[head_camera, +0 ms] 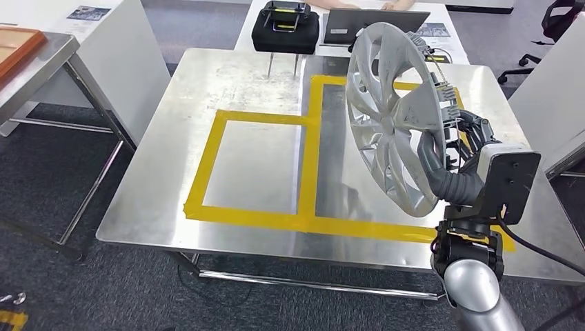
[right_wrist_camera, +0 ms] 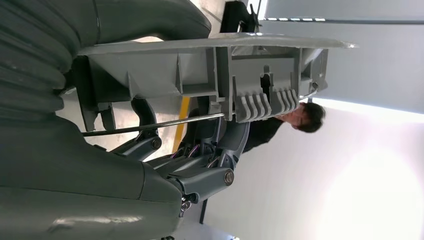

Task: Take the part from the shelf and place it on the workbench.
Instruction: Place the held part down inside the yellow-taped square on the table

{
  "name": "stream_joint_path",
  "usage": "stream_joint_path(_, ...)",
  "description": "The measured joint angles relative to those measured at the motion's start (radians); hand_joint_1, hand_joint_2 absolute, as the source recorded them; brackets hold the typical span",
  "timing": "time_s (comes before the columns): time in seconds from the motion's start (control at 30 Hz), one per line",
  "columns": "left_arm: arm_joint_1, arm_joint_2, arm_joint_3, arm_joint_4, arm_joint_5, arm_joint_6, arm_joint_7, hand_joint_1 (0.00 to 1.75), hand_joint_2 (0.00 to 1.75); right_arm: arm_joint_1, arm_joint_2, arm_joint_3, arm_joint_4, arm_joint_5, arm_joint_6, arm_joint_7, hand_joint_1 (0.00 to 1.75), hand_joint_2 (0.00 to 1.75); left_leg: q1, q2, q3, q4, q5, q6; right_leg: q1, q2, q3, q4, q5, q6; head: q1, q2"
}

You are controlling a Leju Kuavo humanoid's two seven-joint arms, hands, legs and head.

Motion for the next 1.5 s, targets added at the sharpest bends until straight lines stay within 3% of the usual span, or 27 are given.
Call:
stream_joint_path(0.1, -0.001, 0.001, 0.0, 0.0, 0.0, -0.002, -0.001, 0.0, 0.0, -0.003, -0.006, -0.015, -0.007, 0.0, -0.005, 0.003, 1.75, 1.75, 0.014, 0.011, -0.112, 0.164, -0.062, -0.015, -0.004, 0.0, 0.01, -0.001, -0.01, -0.003, -0.012, 0.0)
stream_joint_path(0.13, -0.001, 0.002, 0.0, 0.0, 0.0, -0.002, -0.002, 0.0, 0.0, -0.002, -0.009, -0.019, -0.009, -0.001, -0.006, 0.005, 1.75, 1.75, 0.019, 0.012, -0.137, 0.188, -0.074, -0.019, -0.006, 0.001, 0.013, 0.0, -0.014, -0.001, -0.014, 0.0)
stream_joint_path(0.17, 0.0, 0.003, 0.0, 0.0, 0.001, -0.002, -0.002, 0.0, 0.0, -0.002, -0.011, -0.023, -0.01, -0.001, -0.006, 0.007, 1.75, 1.75, 0.023, 0.012, -0.147, 0.179, -0.065, -0.023, -0.009, 0.001, 0.016, 0.002, -0.019, 0.003, -0.017, 0.0)
stream_joint_path(0.27, 0.0, 0.004, 0.0, 0.0, 0.005, -0.004, 0.002, 0.0, 0.0, -0.001, -0.017, -0.034, -0.015, -0.001, -0.007, 0.012, 1.75, 1.75, 0.032, 0.014, -0.098, 0.015, 0.043, -0.032, -0.017, 0.004, 0.023, 0.017, -0.036, 0.02, -0.027, 0.0)
stream_joint_path(0.33, -0.001, 0.004, 0.0, 0.0, 0.005, -0.005, 0.002, 0.0, 0.0, -0.002, -0.022, -0.043, -0.019, -0.001, -0.01, 0.013, 1.75, 1.75, 0.032, 0.014, -0.07, -0.053, 0.062, -0.026, -0.017, 0.006, 0.02, 0.026, -0.045, 0.034, -0.032, 0.0)
stream_joint_path(0.4, -0.001, 0.004, 0.0, 0.0, 0.005, -0.006, 0.001, 0.0, 0.0, -0.002, -0.026, -0.051, -0.021, 0.003, -0.014, 0.015, 1.75, 1.75, 0.03, 0.013, -0.064, -0.055, 0.066, -0.013, -0.017, 0.006, 0.017, 0.028, -0.048, 0.045, -0.031, 0.0)
stream_joint_path(0.47, 0.0, 0.003, 0.0, 0.0, 0.003, -0.007, 0.002, 0.0, 0.0, -0.004, -0.032, -0.055, -0.022, 0.021, -0.016, 0.023, 1.75, 1.75, 0.03, 0.012, -0.064, -0.056, 0.082, -0.008, -0.018, 0.006, 0.016, 0.029, -0.045, 0.037, -0.026, 0.0)
stream_joint_path(0.57, -0.003, 0.003, 0.0, 0.0, -0.004, -0.009, 0.008, 0.0, 0.0, -0.021, -0.04, -0.058, -0.02, 0.085, -0.007, 0.065, 1.75, 1.75, 0.029, 0.006, -0.066, -0.057, 0.085, -0.006, -0.018, 0.006, 0.018, 0.026, -0.043, 0.02, -0.014, 0.0)
stream_joint_path(0.77, -0.015, -0.001, 0.0, 0.0, -0.019, -0.012, 0.024, 0.0, 0.0, -0.102, -0.047, -0.058, 0.026, 0.196, 0.036, 0.14, 1.75, 1.75, 0.024, 0.005, -0.066, -0.057, 0.083, 0.005, -0.02, 0.004, 0.022, 0.015, -0.044, 0.016, 0.002, 0.0)
stream_joint_path(0.83, -0.018, -0.001, 0.0, 0.0, -0.02, -0.012, 0.026, 0.0, 0.0, -0.116, -0.047, -0.057, 0.039, 0.209, 0.043, 0.149, 1.75, 1.75, 0.023, 0.005, -0.066, -0.057, 0.083, 0.008, -0.021, 0.003, 0.023, 0.014, -0.042, 0.021, 0.006, 0.0)
stream_joint_path(0.97, -0.024, -0.002, -0.002, -0.001, -0.037, -0.014, 0.041, 0.0, 0.0, -0.158, -0.048, -0.044, 0.094, 0.359, 0.095, 0.212, 1.75, 1.75, 0.02, 0.006, -0.068, -0.057, 0.084, 0.009, -0.026, 0.003, 0.023, 0.009, -0.039, 0.06, 0.008, 0.0)
stream_joint_path(1.0, -0.026, -0.002, -0.003, -0.001, -0.041, -0.014, 0.045, 0.0, 0.0, -0.171, -0.048, -0.039, 0.115, 0.398, 0.108, 0.222, 1.75, 1.75, 0.019, 0.006, -0.068, -0.057, 0.084, 0.01, -0.027, 0.003, 0.023, 0.009, -0.039, 0.065, 0.008, 0.0)
stream_joint_path(1.2, -0.042, -0.007, -0.007, -0.002, -0.063, -0.017, 0.068, 0.0, 0.0, -0.243, -0.046, -0.004, 0.247, 0.627, 0.192, 0.269, 1.75, 1.75, 0.02, 0.005, -0.067, -0.058, 0.085, 0.01, -0.026, 0.002, 0.023, 0.009, -0.038, 0.068, 0.005, 0.0)
stream_joint_path(1.5, -0.051, -0.012, -0.019, -0.002, -0.069, -0.018, 0.075, 0.0, 0.0, -0.278, -0.038, 0.031, 0.358, 0.671, 0.217, 0.277, 1.75, 1.75, 0.02, 0.005, -0.065, -0.064, 0.086, 0.01, -0.026, 0.002, 0.022, 0.01, -0.039, 0.067, 0.0, 0.0)
